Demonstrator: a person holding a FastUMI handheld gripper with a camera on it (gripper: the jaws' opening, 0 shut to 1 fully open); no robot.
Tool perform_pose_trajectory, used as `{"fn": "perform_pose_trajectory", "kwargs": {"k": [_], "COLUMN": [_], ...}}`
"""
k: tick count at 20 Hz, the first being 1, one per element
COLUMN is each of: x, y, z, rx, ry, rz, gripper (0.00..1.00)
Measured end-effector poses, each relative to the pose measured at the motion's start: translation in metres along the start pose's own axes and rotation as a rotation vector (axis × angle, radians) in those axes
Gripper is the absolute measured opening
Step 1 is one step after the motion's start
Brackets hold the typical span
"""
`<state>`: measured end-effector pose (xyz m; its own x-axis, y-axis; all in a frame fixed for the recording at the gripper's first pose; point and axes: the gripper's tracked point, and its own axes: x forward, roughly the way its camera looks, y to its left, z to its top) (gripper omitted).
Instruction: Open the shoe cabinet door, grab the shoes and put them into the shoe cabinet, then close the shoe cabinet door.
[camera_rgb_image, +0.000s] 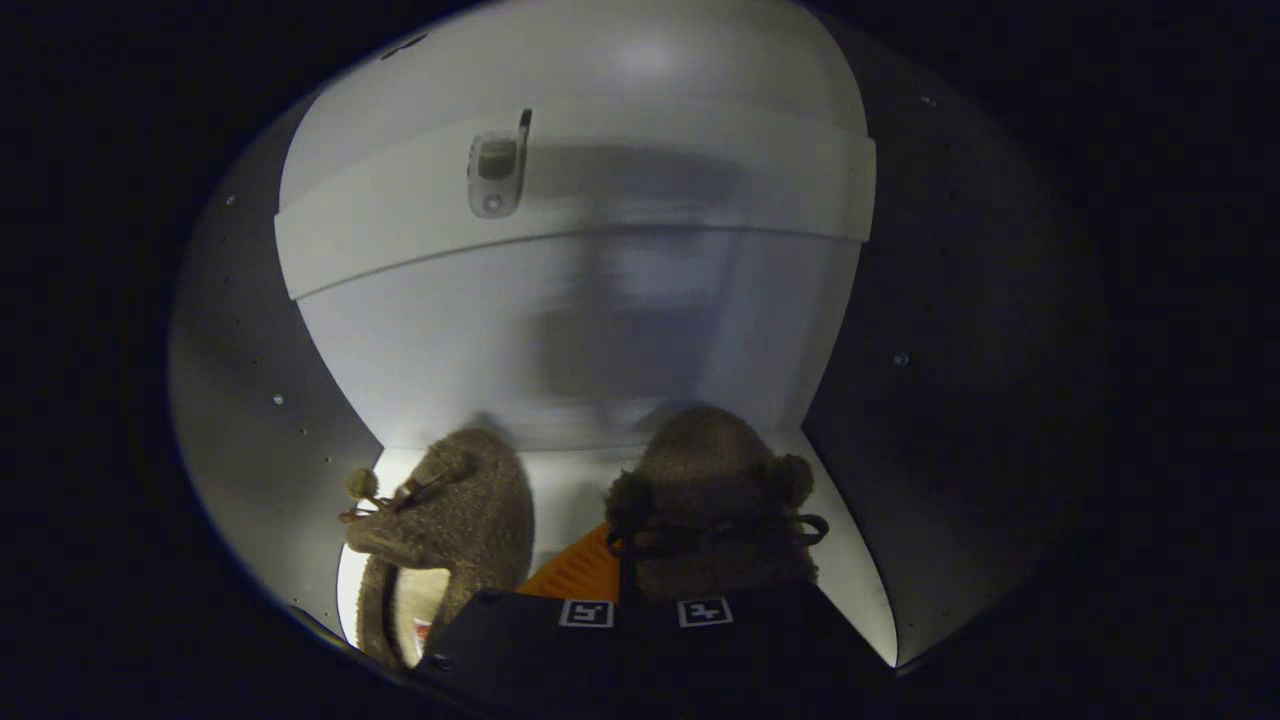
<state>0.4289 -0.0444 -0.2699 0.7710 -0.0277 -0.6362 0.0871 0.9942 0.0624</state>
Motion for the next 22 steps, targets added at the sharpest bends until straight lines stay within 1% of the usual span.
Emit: {"fn": "perform_pose_trajectory", "kwargs": {"k": [2,3,4,5,6,7,8,10,12,14,15,19,22], "x": [0.001,-0.003,-0.005,-0.007,-0.012,-0.015,-0.021,-0.034,-0.052,-0.073,-0.084,-0.152,-0.215], "y": [-0.003,0.000,0.000,0.001,0.002,0.006,0.009,0.003,0.001,-0.003,-0.005,0.001,0.011], "z": [-0.002,-0.006,-0.006,-0.009,-0.011,-0.012,-0.011,-0.008,-0.004,-0.001,0.002,0.025,0.030], "rx": [-0.003,-0.004,-0.012,-0.024,-0.039,-0.044,-0.042,-0.024,-0.002,-0.007,-0.016,-0.038,-0.043], "ry": [0.008,0.023,0.026,0.030,0.034,0.033,0.029,-0.001,-0.039,-0.065,-0.082,-0.214,-0.312], "rz": [-0.015,0.000,0.002,0.003,0.000,0.012,0.014,-0.012,-0.014,-0.031,-0.041,-0.037,-0.011], "gripper": [0.08,0.15,0.16,0.23,0.26,0.40,0.49,0.67,0.79,0.96,0.99,0.99,0.98]}}
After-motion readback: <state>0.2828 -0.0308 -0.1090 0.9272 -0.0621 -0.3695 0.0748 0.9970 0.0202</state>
